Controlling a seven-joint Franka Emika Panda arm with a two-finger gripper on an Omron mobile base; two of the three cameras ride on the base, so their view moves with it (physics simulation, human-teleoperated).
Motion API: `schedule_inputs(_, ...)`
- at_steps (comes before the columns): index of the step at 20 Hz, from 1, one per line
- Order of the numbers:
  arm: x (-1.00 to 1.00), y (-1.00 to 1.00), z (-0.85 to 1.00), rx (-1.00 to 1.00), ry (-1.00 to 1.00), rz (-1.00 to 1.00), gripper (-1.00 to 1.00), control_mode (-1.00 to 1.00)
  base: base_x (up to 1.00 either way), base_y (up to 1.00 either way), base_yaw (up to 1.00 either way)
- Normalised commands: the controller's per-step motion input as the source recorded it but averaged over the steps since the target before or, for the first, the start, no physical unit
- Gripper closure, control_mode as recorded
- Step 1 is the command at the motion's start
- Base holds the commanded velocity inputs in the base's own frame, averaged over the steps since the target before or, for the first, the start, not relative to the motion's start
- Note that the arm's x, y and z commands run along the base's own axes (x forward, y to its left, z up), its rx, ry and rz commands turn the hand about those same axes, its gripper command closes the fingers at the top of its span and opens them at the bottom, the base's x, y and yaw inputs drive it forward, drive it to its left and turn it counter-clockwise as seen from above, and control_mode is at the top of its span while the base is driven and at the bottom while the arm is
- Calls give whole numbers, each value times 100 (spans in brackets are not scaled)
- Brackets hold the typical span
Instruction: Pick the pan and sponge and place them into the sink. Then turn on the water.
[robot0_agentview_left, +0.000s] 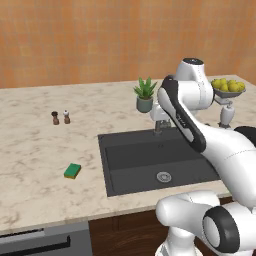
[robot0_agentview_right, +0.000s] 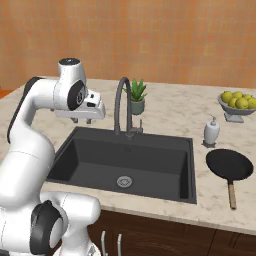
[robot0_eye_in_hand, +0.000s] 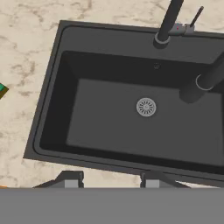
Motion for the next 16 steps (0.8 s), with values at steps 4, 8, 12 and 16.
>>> schedule_inputs(4,-9,56,0,0,-1,0,-100,-100,0,0,0)
schedule_inputs(8,-11,100,-3,0,0,0,-100,-100,0,0,0)
schedule_inputs(12,-3,100,-12,0,9,0,-100,-100,0,0,0)
schedule_inputs(16,5,100,-40,-1,16,-5,-100,-100,0,0,0)
